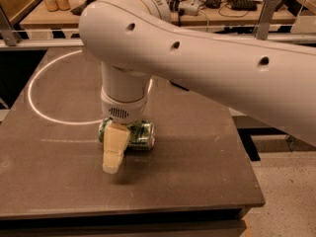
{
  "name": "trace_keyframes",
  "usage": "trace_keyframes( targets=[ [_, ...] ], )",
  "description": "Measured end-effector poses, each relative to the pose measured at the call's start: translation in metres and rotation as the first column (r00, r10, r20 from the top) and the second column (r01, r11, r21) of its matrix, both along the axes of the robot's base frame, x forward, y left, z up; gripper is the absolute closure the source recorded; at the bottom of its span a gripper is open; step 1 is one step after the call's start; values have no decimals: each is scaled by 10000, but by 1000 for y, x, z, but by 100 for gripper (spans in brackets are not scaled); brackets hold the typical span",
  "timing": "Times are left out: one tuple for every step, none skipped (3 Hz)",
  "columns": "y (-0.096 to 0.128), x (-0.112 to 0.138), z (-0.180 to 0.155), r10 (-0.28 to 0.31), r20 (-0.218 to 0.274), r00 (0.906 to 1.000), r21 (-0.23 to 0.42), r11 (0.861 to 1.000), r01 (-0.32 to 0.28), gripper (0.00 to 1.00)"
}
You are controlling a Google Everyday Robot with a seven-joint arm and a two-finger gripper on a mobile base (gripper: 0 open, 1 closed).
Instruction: Place green can upright
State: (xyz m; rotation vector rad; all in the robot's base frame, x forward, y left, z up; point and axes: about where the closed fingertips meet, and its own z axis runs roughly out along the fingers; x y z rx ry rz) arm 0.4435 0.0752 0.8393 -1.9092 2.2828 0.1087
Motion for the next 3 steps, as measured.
trace_keyframes(
  targets=[
    [7, 6, -4, 369, -18, 9993, -88, 9993, -369, 25],
    [4, 14, -3, 145, 63, 9999, -569, 9983, -142, 47],
    [-8, 26, 24, -879, 826, 9927, -289, 9955, 906, 71]
  ],
)
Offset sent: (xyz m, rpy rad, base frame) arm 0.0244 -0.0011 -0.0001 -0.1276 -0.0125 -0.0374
